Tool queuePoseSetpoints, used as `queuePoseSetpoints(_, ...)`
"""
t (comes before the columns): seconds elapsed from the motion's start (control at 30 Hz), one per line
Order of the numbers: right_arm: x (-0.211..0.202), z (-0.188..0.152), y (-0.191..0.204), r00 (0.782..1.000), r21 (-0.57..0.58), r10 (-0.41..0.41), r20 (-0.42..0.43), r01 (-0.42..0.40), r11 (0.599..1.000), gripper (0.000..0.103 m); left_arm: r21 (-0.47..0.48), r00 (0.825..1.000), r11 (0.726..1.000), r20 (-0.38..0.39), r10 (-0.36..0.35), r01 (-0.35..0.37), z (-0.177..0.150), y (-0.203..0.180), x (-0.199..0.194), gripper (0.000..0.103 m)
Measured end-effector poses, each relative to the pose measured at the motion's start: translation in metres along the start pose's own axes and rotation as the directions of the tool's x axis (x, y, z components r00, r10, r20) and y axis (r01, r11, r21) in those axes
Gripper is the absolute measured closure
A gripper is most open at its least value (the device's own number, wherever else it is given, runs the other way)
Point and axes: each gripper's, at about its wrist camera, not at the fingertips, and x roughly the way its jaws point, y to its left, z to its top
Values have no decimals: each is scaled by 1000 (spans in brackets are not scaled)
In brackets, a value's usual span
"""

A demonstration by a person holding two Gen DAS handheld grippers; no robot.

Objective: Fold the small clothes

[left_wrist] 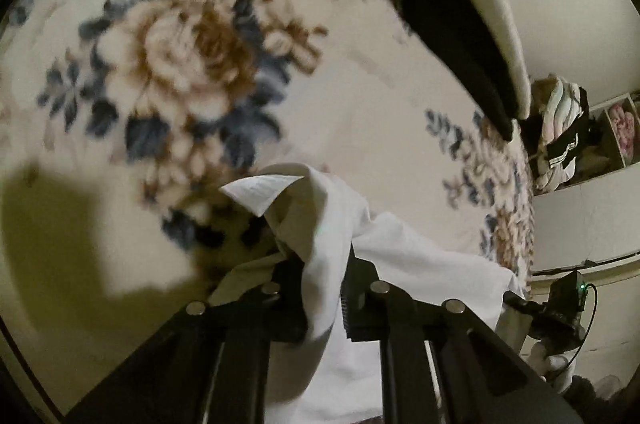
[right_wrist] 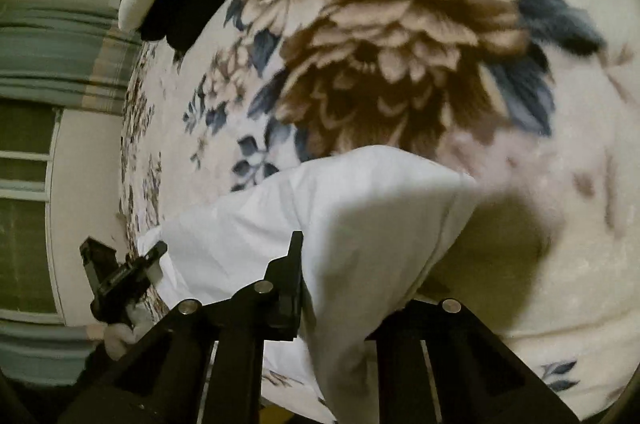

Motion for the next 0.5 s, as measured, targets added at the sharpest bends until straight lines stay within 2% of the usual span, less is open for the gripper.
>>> queuePoseSetpoints(0.17, -18, 23, 17, 999, 24, 8, 40, -9, 1000, 93, -20, 1000, 1000, 6, -19, 19, 34, -5, 2, 93)
queuePoseSetpoints(0.27, -17, 41, 15, 998, 17, -45, 43, 45, 999, 93, -26, 998, 999, -60, -24, 22, 49, 4, 25, 88)
queuePoseSetpoints(0.3, -15, 44, 7, 999, 38, -45, 17, 45, 998, 92, -46, 995, 998, -96, -36, 32, 50, 11, 34, 82)
queuePoseSetpoints(0.33, -8, 47, -3, 999, 79, -26, -22, 28, 997, 86, -62, 993, 997, -110, -50, 43, 49, 17, 35, 72)
queuePoseSetpoints(0.37, -3, 46, -15, 998, 117, -2, -62, 10, 993, 70, -77, 990, 995, -116, -75, 66, 47, 23, 35, 70)
queuePoseSetpoints(0.43, -1, 41, -29, 995, 133, 33, -93, -20, 991, 52, -105, 981, 984, -114, -159, 147, 40, 31, 30, 54)
queuePoseSetpoints(0.47, 0, 35, -35, 992, 139, 73, -105, -58, 989, 49, -114, 976, 977, -108, -190, 178, 37, 35, 28, 52)
queuePoseSetpoints(0.5, 2, 30, -40, 987, 151, 107, -121, -89, 984, 48, -122, 971, 972, -104, -216, 203, 34, 36, 27, 46)
